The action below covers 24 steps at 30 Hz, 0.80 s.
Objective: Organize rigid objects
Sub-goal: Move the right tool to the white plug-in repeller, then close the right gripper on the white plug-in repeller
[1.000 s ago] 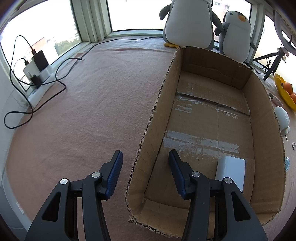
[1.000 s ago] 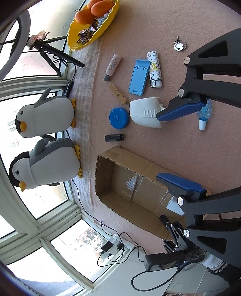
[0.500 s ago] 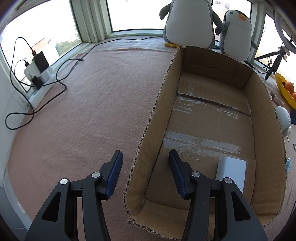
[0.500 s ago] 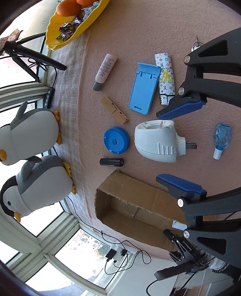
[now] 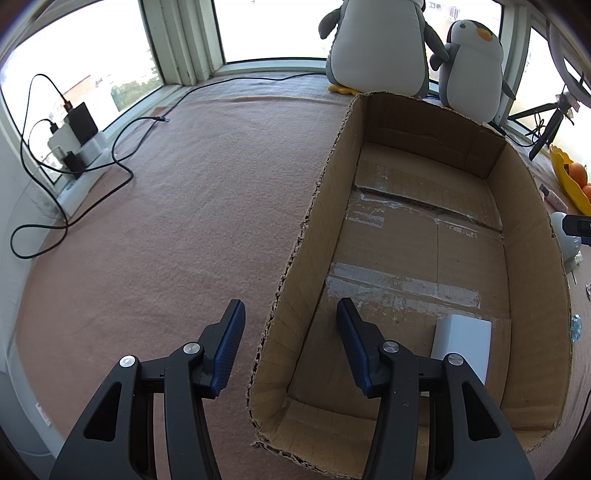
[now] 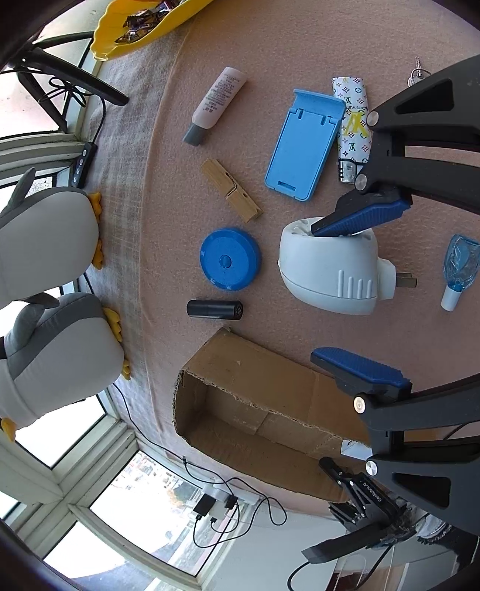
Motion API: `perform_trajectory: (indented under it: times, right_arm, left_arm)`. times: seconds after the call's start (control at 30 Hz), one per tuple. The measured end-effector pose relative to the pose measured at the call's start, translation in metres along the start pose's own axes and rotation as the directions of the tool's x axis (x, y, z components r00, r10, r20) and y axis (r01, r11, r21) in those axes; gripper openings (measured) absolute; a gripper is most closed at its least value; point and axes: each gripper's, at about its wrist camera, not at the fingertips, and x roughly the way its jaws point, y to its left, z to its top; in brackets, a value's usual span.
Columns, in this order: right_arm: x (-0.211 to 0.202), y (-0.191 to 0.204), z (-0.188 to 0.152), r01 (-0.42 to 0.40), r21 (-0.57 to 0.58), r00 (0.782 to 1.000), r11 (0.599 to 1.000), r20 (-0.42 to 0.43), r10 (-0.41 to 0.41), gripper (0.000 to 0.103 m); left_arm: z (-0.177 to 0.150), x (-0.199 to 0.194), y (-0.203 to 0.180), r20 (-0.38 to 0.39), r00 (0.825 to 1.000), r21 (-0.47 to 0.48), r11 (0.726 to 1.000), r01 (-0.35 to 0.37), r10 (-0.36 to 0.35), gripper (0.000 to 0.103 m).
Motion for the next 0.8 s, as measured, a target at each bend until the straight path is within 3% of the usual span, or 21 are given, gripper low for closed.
perform_trajectory:
  times: [0.2,0.3,0.37,0.67,0.8]
  right_arm:
    - [0.01,0.014,-0.001,0.043,-0.054,0.999,0.998,-0.021,-0.044,0.056]
    - [0.012,0.02,-0.002,0.098,-0.086,0.995,0.991,-0.011,-0.1,0.046]
    - [0.013,0.019,-0.001,0.099,-0.085,0.995,0.991,-0.013,-0.1,0.038]
    - [0.01,0.026,-0.008,0.128,-0.094,0.992,0.987,0.027,-0.126,0.034]
    - [0.005,0.03,-0.011,0.118,-0.09,0.992,0.989,0.046,-0.115,0.028]
  left_arm:
    - [0.0,0.0,0.001,0.001,1.0,0.0,1.0,0.0,0.0,0.051]
    - [0.0,0.0,0.001,0.0,1.0,-0.001,1.0,-0.001,0.001,0.051]
    - [0.0,0.0,0.0,0.0,1.0,0.0,1.0,0.0,0.0,0.051]
    - [0.0,0.0,0.0,0.001,1.0,-0.002,1.0,0.001,-0.001,0.051]
    - [0.001,0.0,-0.001,0.002,1.0,-0.002,1.0,0.001,-0.001,0.051]
